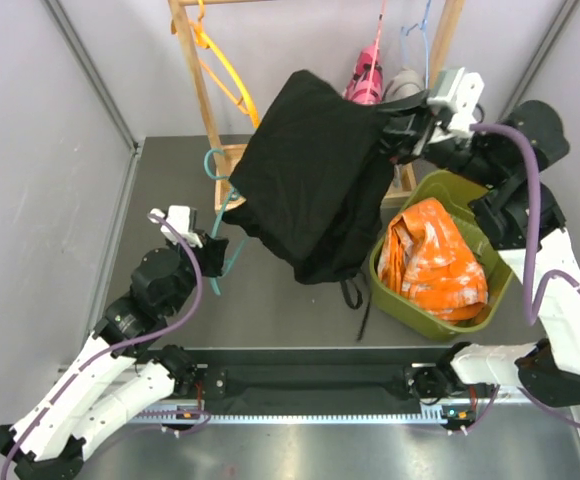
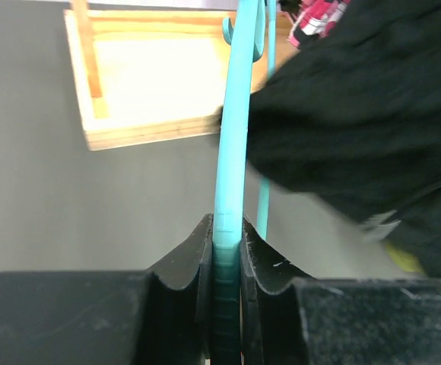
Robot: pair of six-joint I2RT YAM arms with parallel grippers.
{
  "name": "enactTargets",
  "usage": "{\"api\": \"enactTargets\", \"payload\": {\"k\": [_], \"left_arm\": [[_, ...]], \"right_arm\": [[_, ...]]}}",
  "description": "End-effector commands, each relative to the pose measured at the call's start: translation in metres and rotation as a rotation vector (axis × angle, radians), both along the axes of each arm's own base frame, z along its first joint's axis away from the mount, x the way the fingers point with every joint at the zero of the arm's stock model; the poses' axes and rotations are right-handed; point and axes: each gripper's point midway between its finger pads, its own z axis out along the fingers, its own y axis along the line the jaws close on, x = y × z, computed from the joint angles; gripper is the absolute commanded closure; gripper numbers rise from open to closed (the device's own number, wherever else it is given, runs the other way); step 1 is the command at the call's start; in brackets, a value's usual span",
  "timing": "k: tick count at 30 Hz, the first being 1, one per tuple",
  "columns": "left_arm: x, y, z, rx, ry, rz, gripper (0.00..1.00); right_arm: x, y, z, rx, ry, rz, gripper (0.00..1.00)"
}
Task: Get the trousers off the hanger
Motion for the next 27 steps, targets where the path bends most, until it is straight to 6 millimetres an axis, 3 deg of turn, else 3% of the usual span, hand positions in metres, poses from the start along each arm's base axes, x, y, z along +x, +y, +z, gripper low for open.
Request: {"api": "enactTargets", "payload": {"k": [1,7,15,19,20,23,27], "left_arm": [[-0.002,0.017,0.006,0.037,-0.047,0.048,1.00],[-0.008,0.024,0.009,0.055,-0.087,0.043,1.00],[-0.016,0.017,0.025,0.112,-0.194,-0.058,1.00],[-0.020,0.018,0.034,0.130,-0.247,-0.081,1.00],[-0.022,0.017,0.036,0.129,-0.258,-0.089,1.00],[-0.024,0.015,0.043,0.133,-0.290,-0.109,1.00],[-0.027,0.011,0.056,0.123,-0.330,-0.141,1.00]], "right_arm": [[-0.037,-0.046,0.071,0.142,-0.182,-0.033,1.00],[-0.045,-0.092,0.086,0.167,-0.237,-0.170,1.00],[-0.049,-0.153,0.084,0.199,-0.275,-0.451,1.00],[-0.049,-0.191,0.069,0.242,-0.268,-0.661,1.00],[-0.045,-0.210,0.067,0.270,-0.264,-0.768,1.00],[-0.043,-0.242,0.054,0.327,-0.241,-0.933,1.00],[-0.036,-0.267,0.032,0.368,-0.196,-1.062,1.00]]}}
